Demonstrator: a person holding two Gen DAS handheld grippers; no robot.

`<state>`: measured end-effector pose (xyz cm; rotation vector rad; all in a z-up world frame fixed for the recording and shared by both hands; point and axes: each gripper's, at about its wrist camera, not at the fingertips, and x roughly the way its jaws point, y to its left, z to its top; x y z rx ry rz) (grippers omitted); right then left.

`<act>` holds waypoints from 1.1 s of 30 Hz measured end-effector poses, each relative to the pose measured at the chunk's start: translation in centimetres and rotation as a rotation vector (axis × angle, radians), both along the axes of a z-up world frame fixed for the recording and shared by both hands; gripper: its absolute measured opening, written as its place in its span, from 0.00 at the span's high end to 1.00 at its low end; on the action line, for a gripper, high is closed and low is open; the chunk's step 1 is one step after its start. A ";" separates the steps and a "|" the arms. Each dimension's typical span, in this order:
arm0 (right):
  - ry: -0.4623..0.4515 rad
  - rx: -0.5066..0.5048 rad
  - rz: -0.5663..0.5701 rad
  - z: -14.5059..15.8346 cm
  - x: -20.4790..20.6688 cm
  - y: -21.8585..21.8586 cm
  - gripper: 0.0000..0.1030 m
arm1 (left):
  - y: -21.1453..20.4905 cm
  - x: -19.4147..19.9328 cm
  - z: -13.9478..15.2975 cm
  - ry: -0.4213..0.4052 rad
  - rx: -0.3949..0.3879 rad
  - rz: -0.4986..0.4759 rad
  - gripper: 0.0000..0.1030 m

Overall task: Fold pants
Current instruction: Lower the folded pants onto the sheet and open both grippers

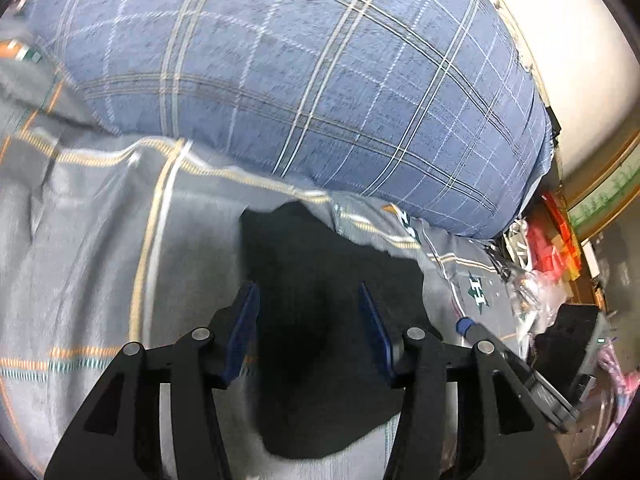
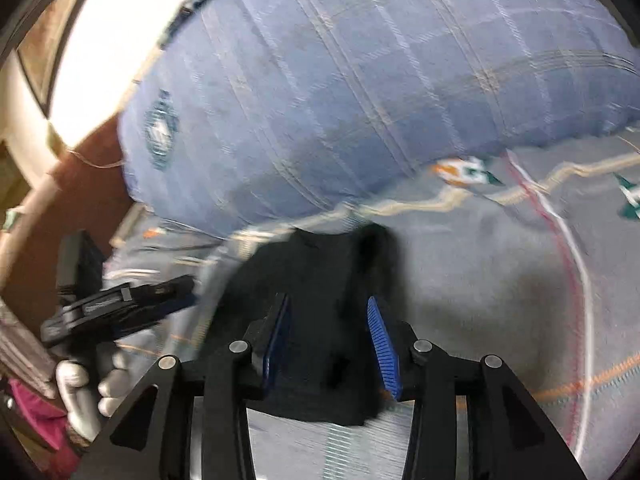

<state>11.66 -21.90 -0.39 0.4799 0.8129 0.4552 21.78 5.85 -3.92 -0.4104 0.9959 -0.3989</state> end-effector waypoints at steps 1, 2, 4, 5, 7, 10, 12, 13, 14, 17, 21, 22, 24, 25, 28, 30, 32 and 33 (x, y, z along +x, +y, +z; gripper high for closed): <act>0.001 0.002 0.027 0.2 0.7 0.8 0.59 | -0.7 0.6 -0.3 0.003 0.019 -0.001 0.52; 0.002 -0.014 0.052 0.3 1.6 1.9 0.59 | -1.5 1.6 -1.0 0.020 0.027 -0.012 0.52; 0.009 -0.049 0.081 -0.2 3.0 3.3 0.59 | -2.3 3.1 -2.5 0.067 0.040 -0.007 0.52; 0.022 -0.074 0.082 -0.8 3.8 3.9 0.59 | -2.5 3.9 -3.6 0.090 0.048 0.009 0.52; 0.060 -0.107 0.070 -2.6 5.3 4.4 0.59 | -2.5 4.8 -5.1 0.115 0.048 0.021 0.52; 0.099 -0.117 0.036 -4.3 6.9 4.2 0.64 | -2.4 5.3 -6.4 0.133 0.056 0.027 0.48; 0.097 -0.113 0.017 -4.5 6.8 3.8 0.64 | -2.3 5.2 -6.4 0.133 0.058 0.026 0.47; 0.095 -0.106 0.010 -4.3 6.7 3.6 0.64 | -2.2 5.1 -6.0 0.126 0.061 0.025 0.47; 0.084 -0.101 -0.002 -3.8 6.3 3.5 0.62 | -2.0 4.7 -5.5 0.111 0.072 0.025 0.48; 0.023 -0.102 -0.037 -1.8 3.9 2.8 0.59 | -1.2 2.3 -3.6 0.048 0.121 0.028 0.48; -0.056 -0.114 -0.079 0.3 -1.1 1.8 0.59 | 0.9 -2.9 -0.6 -0.062 0.210 0.074 0.48; -0.069 -0.123 -0.088 0.5 -2.0 1.9 0.59 | 1.5 -4.7 0.1 -0.096 0.237 0.102 0.48; -0.099 -0.157 -0.116 0.6 -4.7 1.7 0.59 | 2.2 -7.4 1.0 -0.145 0.284 0.154 0.48; -0.111 -0.179 -0.130 0.6 -6.0 1.8 0.59 | 2.5 -9.0 1.3 -0.168 0.304 0.181 0.48; -0.128 -0.222 -0.157 0.1 -8.8 2.1 0.59 | 2.5 -12.4 1.4 -0.216 0.357 0.233 0.48; -0.131 -0.251 -0.171 -0.3 -10.3 2.4 0.59 | 1.7 -14.2 1.3 -0.242 0.397 0.260 0.47; -0.126 -0.272 -0.173 -0.6 -11.4 2.9 0.58 | 1.0 -15.7 1.1 -0.250 0.418 0.281 0.47; -0.122 -0.279 -0.176 -0.7 -11.8 3.0 0.58 | 0.6 -16.2 1.1 -0.251 0.423 0.292 0.47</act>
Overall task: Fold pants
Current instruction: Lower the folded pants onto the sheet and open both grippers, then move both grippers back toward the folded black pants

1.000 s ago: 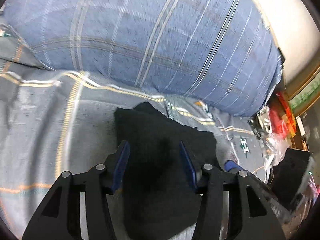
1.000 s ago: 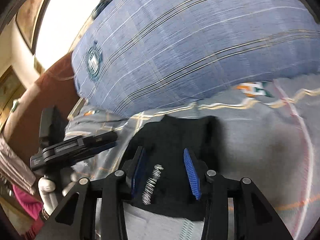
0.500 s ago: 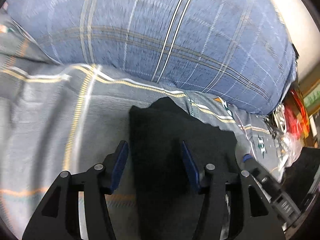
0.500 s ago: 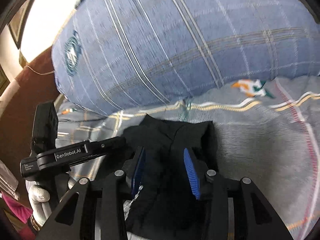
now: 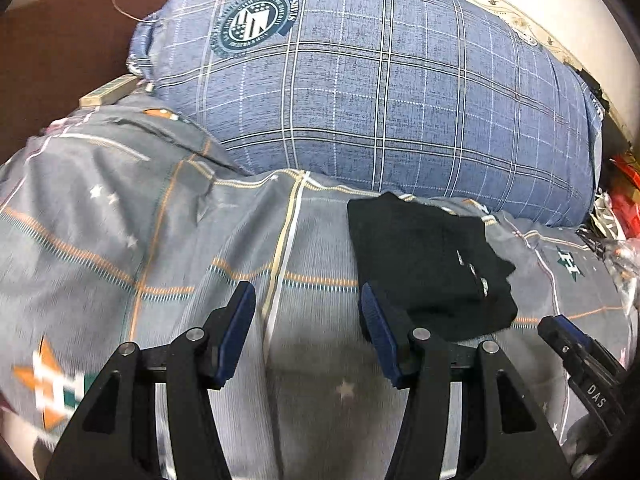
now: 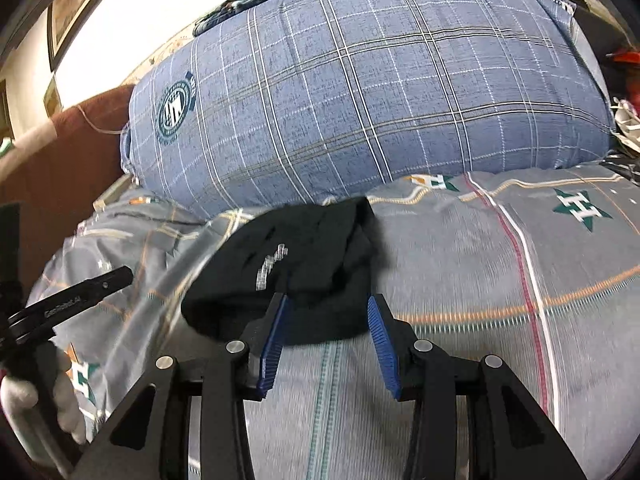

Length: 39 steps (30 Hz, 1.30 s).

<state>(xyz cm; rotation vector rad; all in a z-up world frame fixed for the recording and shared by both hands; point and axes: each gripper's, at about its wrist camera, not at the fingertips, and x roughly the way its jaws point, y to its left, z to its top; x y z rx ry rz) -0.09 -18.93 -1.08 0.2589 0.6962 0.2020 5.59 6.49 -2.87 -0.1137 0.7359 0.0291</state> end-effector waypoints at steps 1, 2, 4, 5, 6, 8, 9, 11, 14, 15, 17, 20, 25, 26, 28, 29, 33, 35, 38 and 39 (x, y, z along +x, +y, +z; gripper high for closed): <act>0.002 -0.007 -0.010 -0.1 -0.5 0.1 0.58 | -0.2 -0.7 0.0 -0.004 0.005 0.012 0.47; 0.001 -0.008 -0.019 -0.2 -1.0 0.1 0.57 | -0.5 -1.3 -0.1 -0.008 0.016 0.018 0.47; 0.008 0.005 -0.035 -0.7 -1.8 0.0 0.56 | -1.4 -2.2 -0.1 -0.015 0.059 0.018 0.46; 0.013 0.013 -0.038 -1.0 -2.1 0.0 0.56 | -1.7 -2.5 -0.1 -0.017 0.081 0.020 0.45; 0.022 0.024 -0.044 -1.3 -2.4 -0.1 0.56 | -2.1 -2.6 -0.2 -0.018 0.103 0.018 0.45; 0.045 0.030 -0.054 -2.2 -2.9 0.0 0.56 | -2.9 -2.9 -0.4 -0.012 0.122 0.005 0.45; 0.054 0.029 -0.060 -2.4 -3.0 0.0 0.56 | -3.0 -3.3 -0.6 -0.005 0.118 -0.001 0.45; 0.073 0.030 -0.070 -3.0 -3.5 0.0 0.56 | -3.2 -3.8 -0.8 0.008 0.105 -0.002 0.44; 0.092 0.015 -0.077 -3.5 -4.0 0.3 0.56 | -3.8 -4.6 -1.0 0.019 0.108 -0.013 0.41; 0.096 0.006 -0.077 -3.6 -4.1 0.4 0.56 | -4.0 -4.9 -1.1 0.022 0.109 -0.024 0.41; 0.104 -0.007 -0.077 -3.8 -4.2 0.6 0.55 | -4.5 -5.3 -1.4 0.032 0.109 -0.046 0.41; 0.113 -0.006 -0.076 -4.0 -4.2 0.7 0.55 | -4.8 -5.6 -1.8 0.047 0.096 -0.079 0.41; 0.111 -0.018 -0.071 -3.9 -4.2 0.8 0.54 | -5.1 -5.6 -2.2 0.071 0.067 -0.103 0.41; 0.111 -0.019 -0.070 -3.9 -4.1 0.8 0.54 | -5.1 -5.6 -2.2 0.074 0.065 -0.104 0.41; 0.113 -0.023 -0.068 -3.9 -4.0 0.9 0.54 | -5.2 -5.5 -2.3 0.079 0.058 -0.108 0.41; 0.115 -0.025 -0.066 -4.0 -4.0 0.9 0.54 | -5.1 -5.5 -2.4 0.082 0.054 -0.109 0.41; 0.124 -0.029 -0.059 -4.3 -3.8 1.1 0.54 | -5.0 -5.3 -2.8 0.102 0.039 -0.115 0.41; 0.128 -0.030 -0.057 -4.4 -3.8 1.2 0.54 | -4.9 -5.2 -3.1 0.111 0.035 -0.114 0.41; 0.134 -0.030 -0.053 -4.7 -3.6 1.3 0.54 | -4.8 -4.9 -3.6 0.128 0.026 -0.114 0.41; 0.135 -0.031 -0.052 -4.8 -3.6 1.4 0.54 | -4.7 -4.9 -3.7 0.131 0.025 -0.115 0.41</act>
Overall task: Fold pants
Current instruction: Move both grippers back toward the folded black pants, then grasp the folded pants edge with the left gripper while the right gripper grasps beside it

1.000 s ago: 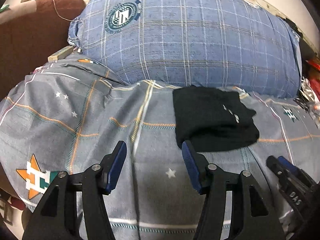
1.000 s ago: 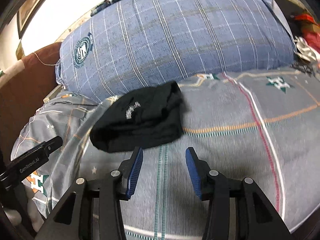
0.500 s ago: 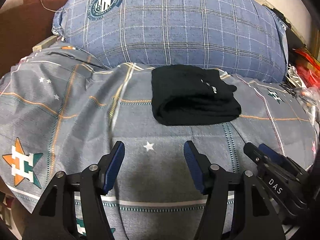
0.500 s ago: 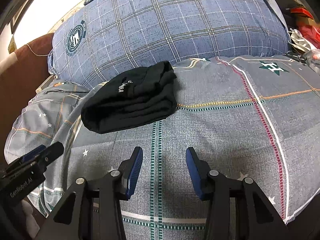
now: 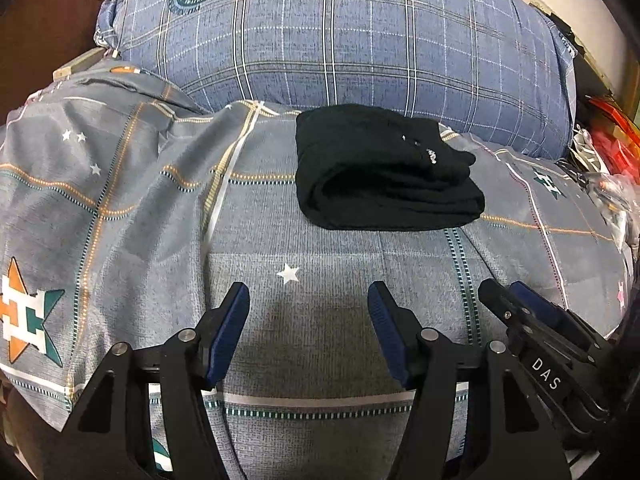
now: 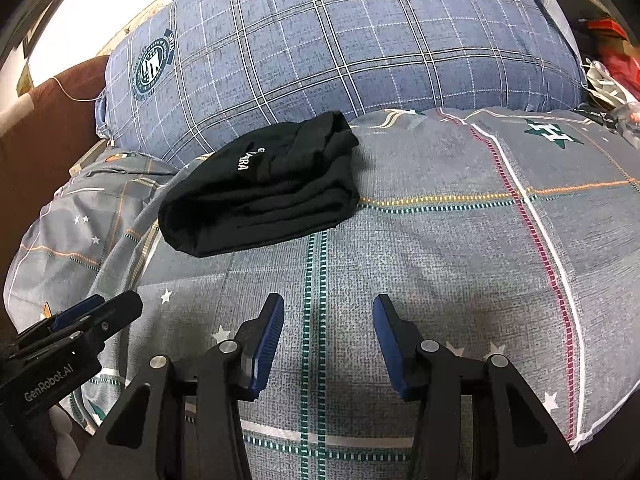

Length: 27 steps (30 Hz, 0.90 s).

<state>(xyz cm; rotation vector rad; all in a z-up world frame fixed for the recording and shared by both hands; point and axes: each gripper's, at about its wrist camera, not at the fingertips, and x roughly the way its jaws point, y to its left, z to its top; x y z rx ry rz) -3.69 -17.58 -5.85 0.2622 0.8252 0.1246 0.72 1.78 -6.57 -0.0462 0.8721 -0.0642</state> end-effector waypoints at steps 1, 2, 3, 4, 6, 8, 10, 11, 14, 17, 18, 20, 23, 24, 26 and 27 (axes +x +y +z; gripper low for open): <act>0.002 0.001 0.001 -0.1 0.1 0.0 0.54 | 0.0 0.1 -0.2 0.008 -0.003 0.000 0.41; 0.003 0.002 0.000 -0.1 0.1 0.0 0.54 | 0.1 0.2 -0.3 0.012 -0.005 0.000 0.41; 0.004 0.002 0.000 -0.2 0.1 0.0 0.54 | 0.2 0.3 -0.4 0.017 -0.008 0.000 0.41; 0.003 0.004 -0.001 -0.2 0.2 -0.1 0.54 | 0.3 0.6 -0.4 0.020 -0.015 -0.003 0.41; -0.002 0.013 -0.003 0.1 0.7 -0.6 0.54 | 0.8 1.3 0.1 0.018 -0.037 -0.011 0.41; -0.009 0.027 -0.006 0.7 1.2 -1.1 0.54 | 1.6 2.6 0.8 0.009 -0.055 -0.020 0.41; -0.024 0.038 -0.013 1.6 2.1 -2.1 0.54 | 2.1 4.2 1.6 -0.001 -0.056 -0.035 0.41; -0.032 0.047 -0.014 2.1 2.7 -2.7 0.52 | 2.2 5.3 2.0 -0.007 -0.045 -0.047 0.41; -0.022 0.126 0.006 2.8 5.1 -4.4 0.45 | 2.3 8.5 2.3 -0.005 -0.033 -0.089 0.41; 0.006 0.238 0.004 2.9 8.0 -5.9 0.45 | 2.7 11.4 2.0 0.043 -0.078 -0.113 0.41; 0.014 0.264 -0.001 2.9 8.8 -6.2 0.44 | 2.9 12.8 1.9 0.069 -0.117 -0.126 0.41; 0.037 0.313 -0.001 2.6 10.8 -6.7 0.44 | 3.1 14.6 1.3 0.117 -0.181 -0.150 0.41; 0.072 0.358 0.004 1.7 13.6 -6.9 0.44 | 3.4 16.6 -0.1 0.183 -0.265 -0.166 0.41; 0.092 0.378 0.009 1.2 14.9 -6.9 0.44 | 3.6 17.4 -0.9 0.205 -0.312 -0.175 0.41; 0.121 0.403 0.008 0.4 16.3 -6.8 0.44 | 3.6 18.2 -1.7 0.223 -0.364 -0.194 0.41; 0.137 0.418 0.010 0.0 17.2 -6.7 0.44 | 3.6 18.5 -2.0 0.226 -0.391 -0.206 0.41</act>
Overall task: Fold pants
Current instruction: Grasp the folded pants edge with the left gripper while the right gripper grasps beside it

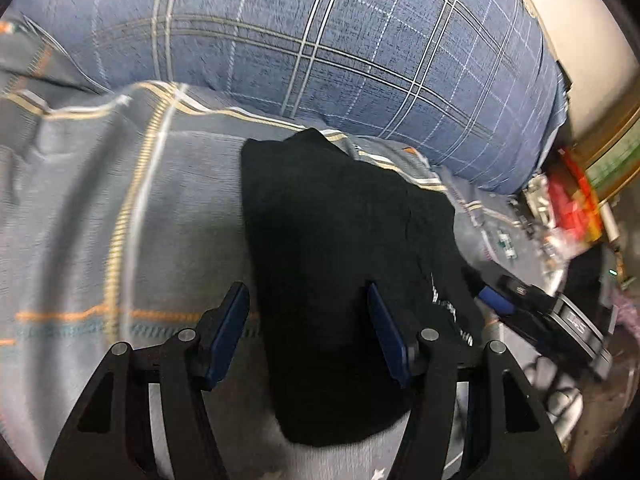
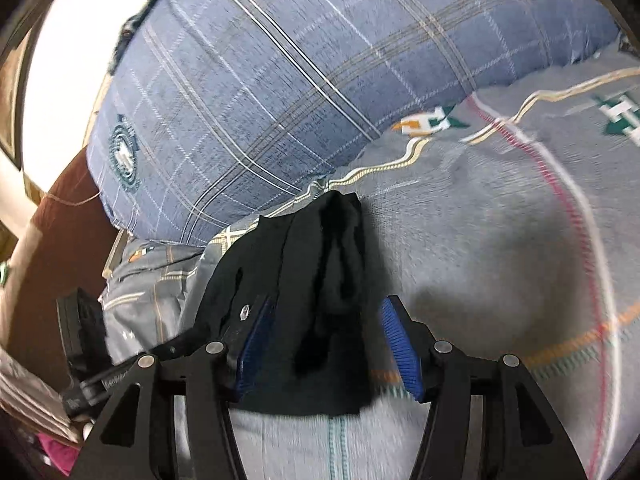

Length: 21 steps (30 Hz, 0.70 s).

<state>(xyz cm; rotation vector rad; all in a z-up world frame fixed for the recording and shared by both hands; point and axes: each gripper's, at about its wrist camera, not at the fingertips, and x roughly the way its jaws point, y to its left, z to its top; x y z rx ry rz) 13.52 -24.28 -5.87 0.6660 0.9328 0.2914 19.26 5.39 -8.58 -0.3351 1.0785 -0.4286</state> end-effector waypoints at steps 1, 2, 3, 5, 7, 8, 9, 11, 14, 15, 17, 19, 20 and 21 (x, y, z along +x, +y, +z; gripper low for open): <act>0.018 0.012 0.006 -0.5 0.8 0.2 0.44 | 0.0 0.3 -0.4 0.000 -0.037 -0.014 0.39; 0.031 0.017 0.012 -0.8 1.4 0.5 0.44 | 0.0 0.6 -0.6 0.004 -0.055 -0.027 0.34; 0.047 0.022 0.023 -1.3 2.2 0.9 0.44 | 0.0 1.0 -1.2 0.017 -0.075 -0.041 0.33; 0.061 0.006 0.045 -1.8 3.0 1.8 0.43 | 0.1 1.5 -2.0 0.042 -0.126 -0.057 0.30; 0.061 -0.032 0.075 -1.9 3.6 3.1 0.42 | 0.1 1.7 -2.0 0.028 -0.154 -0.065 0.31; 0.054 -0.055 0.083 -1.7 3.7 3.6 0.48 | -0.1 1.7 -1.9 0.025 -0.151 -0.078 0.46; 0.041 -0.082 0.098 -1.2 3.6 4.3 0.58 | -0.3 1.6 -1.7 0.024 -0.153 -0.090 0.52; 0.021 -0.119 0.114 -0.4 3.3 5.0 0.67 | -0.6 1.4 -0.8 -0.004 -0.131 -0.092 0.61; -0.017 -0.121 0.142 1.5 3.1 5.8 0.77 | -0.5 1.4 0.5 -0.033 -0.133 -0.080 0.65; -0.032 -0.119 0.145 2.2 3.1 6.0 0.77 | -0.4 1.7 0.7 -0.041 -0.134 -0.075 0.65; -0.058 -0.112 0.153 3.0 3.3 6.2 0.77 | 0.2 1.9 1.9 -0.081 -0.127 -0.055 0.65; -0.078 -0.108 0.161 3.4 3.8 6.8 0.77 | 0.7 2.3 2.4 -0.102 -0.111 -0.037 0.65; -0.080 -0.102 0.164 3.3 4.2 7.0 0.77 | 1.0 2.7 2.3 -0.103 -0.097 -0.024 0.65; -0.076 -0.095 0.164 3.0 4.5 7.2 0.77 | 1.1 3.1 2.0 -0.096 -0.080 -0.008 0.64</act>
